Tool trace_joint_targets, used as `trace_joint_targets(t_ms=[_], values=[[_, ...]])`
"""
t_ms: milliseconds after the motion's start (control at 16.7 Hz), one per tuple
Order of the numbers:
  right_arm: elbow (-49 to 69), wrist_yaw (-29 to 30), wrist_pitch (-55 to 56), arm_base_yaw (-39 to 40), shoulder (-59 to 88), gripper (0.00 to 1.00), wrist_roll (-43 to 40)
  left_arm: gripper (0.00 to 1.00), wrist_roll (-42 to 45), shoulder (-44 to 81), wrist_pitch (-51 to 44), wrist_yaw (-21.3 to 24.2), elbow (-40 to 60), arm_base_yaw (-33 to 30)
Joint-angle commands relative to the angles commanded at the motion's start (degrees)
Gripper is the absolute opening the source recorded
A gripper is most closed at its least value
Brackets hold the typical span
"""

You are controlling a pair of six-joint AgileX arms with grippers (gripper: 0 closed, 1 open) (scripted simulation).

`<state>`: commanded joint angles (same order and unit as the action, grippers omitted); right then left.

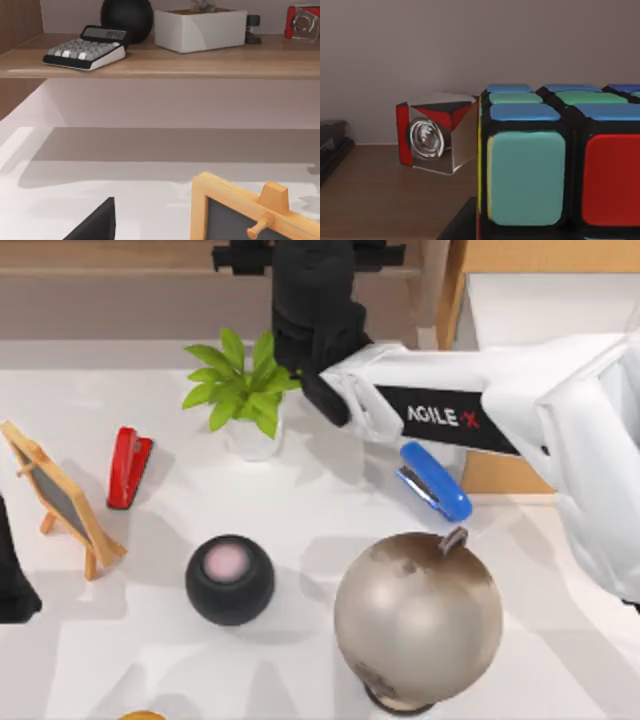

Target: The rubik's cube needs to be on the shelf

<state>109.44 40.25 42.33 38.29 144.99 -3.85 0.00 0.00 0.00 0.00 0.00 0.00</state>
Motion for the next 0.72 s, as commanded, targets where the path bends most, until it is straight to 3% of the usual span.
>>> trace_joint_targets(t_ms=[180, 720], values=[[0.00, 0.00, 0.00, 0.00, 0.00, 0.98, 0.00, 1.00, 0.00, 0.00, 0.00, 0.00, 0.00, 0.00], [0.00, 0.01, 0.01, 0.17, 0.00, 1.00, 0.01, 1.00, 0.00, 0.00, 0.00, 0.00, 0.00, 0.00]])
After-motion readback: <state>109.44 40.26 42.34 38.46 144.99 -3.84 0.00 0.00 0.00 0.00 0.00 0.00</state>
